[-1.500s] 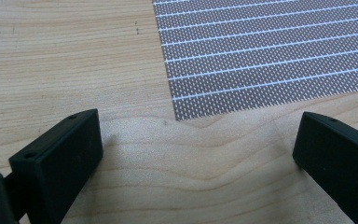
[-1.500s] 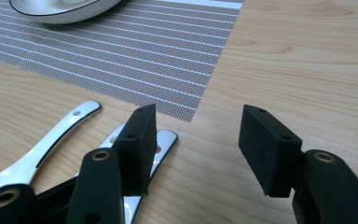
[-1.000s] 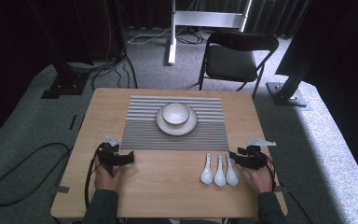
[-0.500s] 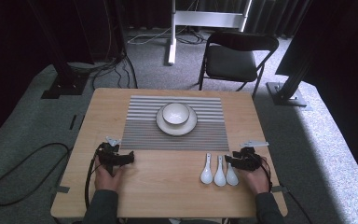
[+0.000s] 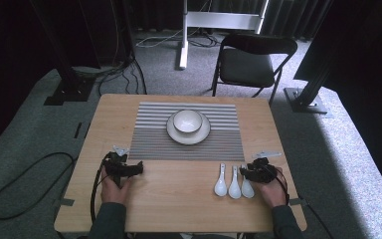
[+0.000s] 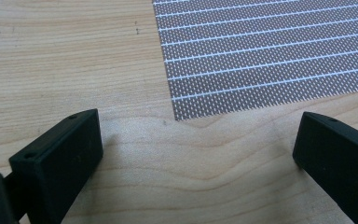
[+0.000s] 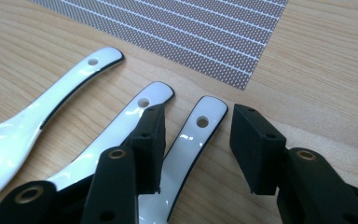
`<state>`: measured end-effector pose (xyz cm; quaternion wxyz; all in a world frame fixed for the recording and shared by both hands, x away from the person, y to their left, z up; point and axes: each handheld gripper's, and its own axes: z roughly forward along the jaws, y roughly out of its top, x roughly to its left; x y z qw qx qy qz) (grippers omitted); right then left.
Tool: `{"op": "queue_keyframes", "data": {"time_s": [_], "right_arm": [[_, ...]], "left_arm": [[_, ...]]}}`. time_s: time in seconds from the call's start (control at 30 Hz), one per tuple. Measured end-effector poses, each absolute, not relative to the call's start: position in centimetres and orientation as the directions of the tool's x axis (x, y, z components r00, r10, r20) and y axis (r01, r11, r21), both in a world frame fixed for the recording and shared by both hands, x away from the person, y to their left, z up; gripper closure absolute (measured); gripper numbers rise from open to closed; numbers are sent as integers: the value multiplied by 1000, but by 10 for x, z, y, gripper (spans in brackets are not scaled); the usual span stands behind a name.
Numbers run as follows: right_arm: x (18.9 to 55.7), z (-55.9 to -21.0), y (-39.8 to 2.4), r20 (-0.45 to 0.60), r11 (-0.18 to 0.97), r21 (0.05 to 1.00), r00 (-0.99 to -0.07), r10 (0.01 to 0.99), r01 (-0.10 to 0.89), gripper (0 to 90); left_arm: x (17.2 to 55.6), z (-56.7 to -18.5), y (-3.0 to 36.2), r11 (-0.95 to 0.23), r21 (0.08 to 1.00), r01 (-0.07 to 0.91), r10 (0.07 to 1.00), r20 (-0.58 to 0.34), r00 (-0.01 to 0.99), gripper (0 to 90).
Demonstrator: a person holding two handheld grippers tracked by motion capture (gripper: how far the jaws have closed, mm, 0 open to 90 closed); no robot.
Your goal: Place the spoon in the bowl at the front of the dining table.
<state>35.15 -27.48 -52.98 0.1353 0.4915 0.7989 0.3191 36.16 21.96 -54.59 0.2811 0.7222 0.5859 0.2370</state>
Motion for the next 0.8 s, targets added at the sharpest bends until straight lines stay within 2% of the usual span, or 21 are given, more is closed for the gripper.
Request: {"op": "queue_keyframes", "data": {"time_s": [0.4, 0.6, 0.8], "right_arm": [[352, -531, -271, 62, 341, 630, -483, 873, 698, 612], [351, -530, -270, 11, 372, 620, -482, 876, 691, 735], [352, -530, -270, 6, 373, 616, -477, 879, 694, 738]], "left_arm": [[362, -546, 220, -155, 684, 713, 980, 13, 201, 17], [361, -546, 219, -154, 685, 713, 980, 13, 199, 17], [361, -546, 219, -154, 684, 713, 980, 13, 199, 17]]}}
